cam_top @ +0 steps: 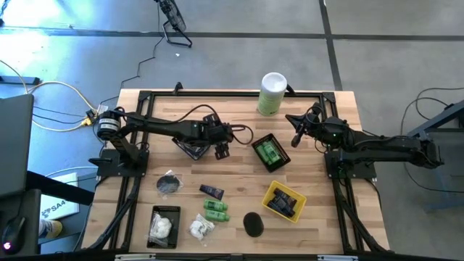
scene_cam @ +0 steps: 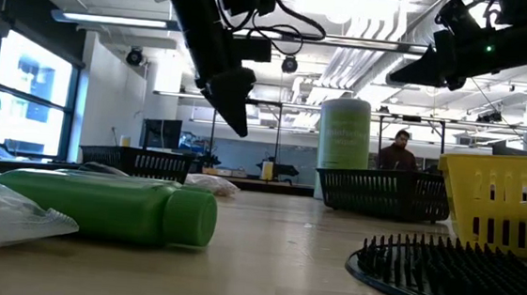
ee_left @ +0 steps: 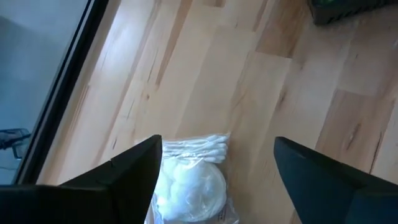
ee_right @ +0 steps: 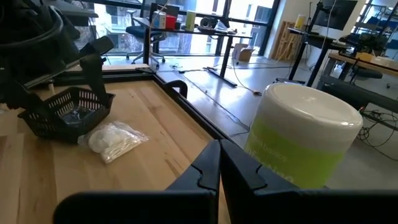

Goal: Pick & Place Travel size toiletries
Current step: Put the cotton pack into the bottom left black bin

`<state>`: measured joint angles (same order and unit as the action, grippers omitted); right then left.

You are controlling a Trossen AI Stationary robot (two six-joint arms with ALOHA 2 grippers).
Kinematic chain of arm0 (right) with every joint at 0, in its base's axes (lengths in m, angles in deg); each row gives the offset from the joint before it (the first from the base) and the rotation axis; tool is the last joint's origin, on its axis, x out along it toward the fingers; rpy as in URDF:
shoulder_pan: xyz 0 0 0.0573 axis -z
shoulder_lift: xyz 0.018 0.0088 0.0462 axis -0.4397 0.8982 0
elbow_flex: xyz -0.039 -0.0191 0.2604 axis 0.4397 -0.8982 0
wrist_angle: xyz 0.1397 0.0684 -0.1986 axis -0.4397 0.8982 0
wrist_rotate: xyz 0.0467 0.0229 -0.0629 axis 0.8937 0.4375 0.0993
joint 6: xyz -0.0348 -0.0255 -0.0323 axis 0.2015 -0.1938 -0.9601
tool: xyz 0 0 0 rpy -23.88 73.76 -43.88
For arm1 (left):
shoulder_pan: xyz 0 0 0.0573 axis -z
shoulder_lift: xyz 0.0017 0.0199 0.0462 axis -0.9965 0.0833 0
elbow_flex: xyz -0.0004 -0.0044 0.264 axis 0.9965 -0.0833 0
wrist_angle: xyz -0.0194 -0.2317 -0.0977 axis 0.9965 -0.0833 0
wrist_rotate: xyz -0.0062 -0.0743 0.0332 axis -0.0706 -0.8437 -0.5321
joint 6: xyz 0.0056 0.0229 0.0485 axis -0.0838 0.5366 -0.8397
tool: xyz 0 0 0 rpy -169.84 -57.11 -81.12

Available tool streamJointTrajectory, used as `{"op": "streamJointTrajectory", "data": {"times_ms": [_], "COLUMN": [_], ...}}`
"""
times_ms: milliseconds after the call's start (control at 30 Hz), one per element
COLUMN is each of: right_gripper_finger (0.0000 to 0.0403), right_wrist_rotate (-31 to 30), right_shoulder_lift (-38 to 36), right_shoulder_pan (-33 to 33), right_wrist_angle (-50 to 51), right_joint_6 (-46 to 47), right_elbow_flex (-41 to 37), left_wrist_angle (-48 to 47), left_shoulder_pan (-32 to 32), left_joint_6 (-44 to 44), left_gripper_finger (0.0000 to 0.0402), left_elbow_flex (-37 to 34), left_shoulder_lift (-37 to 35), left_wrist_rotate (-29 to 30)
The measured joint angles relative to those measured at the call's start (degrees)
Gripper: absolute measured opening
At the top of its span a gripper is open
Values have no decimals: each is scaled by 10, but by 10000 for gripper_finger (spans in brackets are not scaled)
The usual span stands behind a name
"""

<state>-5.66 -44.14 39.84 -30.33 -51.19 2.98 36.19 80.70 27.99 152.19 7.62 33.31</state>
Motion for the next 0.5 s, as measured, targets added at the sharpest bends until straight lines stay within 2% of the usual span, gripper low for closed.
{"op": "streamJointTrajectory", "data": {"times_ms": [133, 300, 500], "right_gripper_finger": [4, 4, 4], "right_wrist_rotate": [0, 0, 0], "right_shoulder_lift": [0, 0, 0], "right_shoulder_pan": [0, 0, 0], "right_wrist_angle": [0, 3, 5], "right_joint_6": [0, -4, -4], "right_elbow_flex": [0, 0, 0], "left_wrist_angle": [4, 10, 7], "left_shoulder_pan": [-1, -1, -12], "left_joint_6": [13, -13, 19], "left_gripper_finger": [303, 303, 303], "left_elbow_flex": [-10, -10, -10], "left_shoulder_lift": [24, 74, 102], "left_wrist_rotate": [16, 39, 44]}}
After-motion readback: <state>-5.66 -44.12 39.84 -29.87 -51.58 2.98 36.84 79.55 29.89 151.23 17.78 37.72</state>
